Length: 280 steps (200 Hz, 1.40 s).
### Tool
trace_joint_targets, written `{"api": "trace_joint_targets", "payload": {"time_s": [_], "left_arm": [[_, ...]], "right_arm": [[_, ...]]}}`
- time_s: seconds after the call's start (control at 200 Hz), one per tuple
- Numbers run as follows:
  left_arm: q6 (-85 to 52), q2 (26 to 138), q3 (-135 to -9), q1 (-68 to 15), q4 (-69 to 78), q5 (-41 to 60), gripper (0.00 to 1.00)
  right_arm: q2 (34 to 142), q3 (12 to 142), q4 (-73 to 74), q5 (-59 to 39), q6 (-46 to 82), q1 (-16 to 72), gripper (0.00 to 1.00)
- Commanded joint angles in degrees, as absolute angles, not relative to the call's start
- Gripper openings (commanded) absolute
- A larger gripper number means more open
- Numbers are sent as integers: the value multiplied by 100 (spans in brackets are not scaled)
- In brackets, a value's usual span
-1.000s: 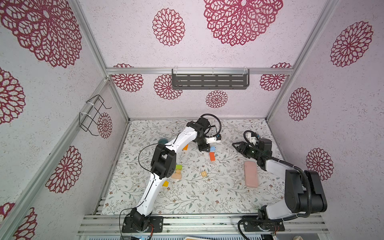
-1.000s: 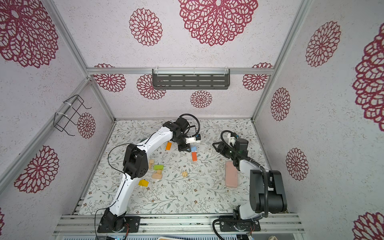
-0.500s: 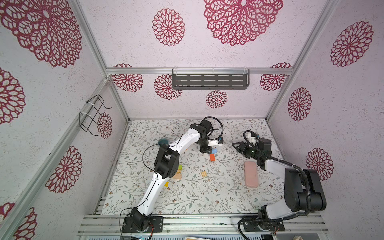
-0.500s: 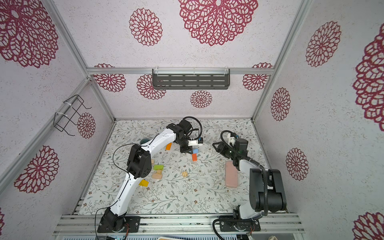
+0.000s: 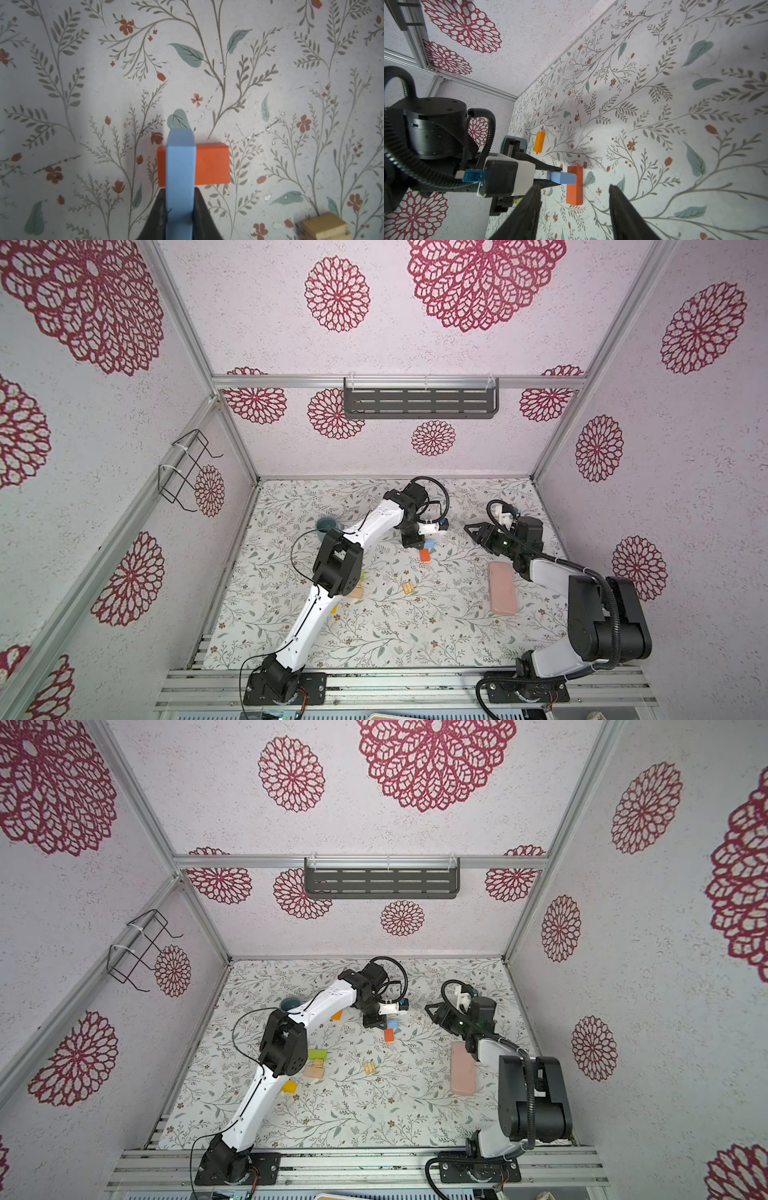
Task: Build the wood block tower
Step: 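Carry the light blue block with the left gripper over the red-orange block, then lower the light blue block across the red-orange block and open the left gripper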
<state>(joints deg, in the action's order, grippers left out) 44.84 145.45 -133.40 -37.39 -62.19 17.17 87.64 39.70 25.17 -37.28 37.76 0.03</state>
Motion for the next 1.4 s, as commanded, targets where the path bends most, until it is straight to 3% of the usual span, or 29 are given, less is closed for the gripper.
{"api": "trace_joint_targets", "payload": {"time_s": [0.0, 0.4, 1.396], "left_arm": [[4638, 14684, -13404, -3762, -6100, 1718, 1], [4588, 14700, -13333, -3784, -6013, 1657, 3], [4548, 14391, -13066, -3824, -5795, 1453, 40]], "right_arm": [[8780, 3929, 2742, -3784, 3828, -26, 55], [8842, 3917, 2872, -3873, 3927, -26, 55], [8842, 3867, 3023, -3916, 3929, -26, 58]]}}
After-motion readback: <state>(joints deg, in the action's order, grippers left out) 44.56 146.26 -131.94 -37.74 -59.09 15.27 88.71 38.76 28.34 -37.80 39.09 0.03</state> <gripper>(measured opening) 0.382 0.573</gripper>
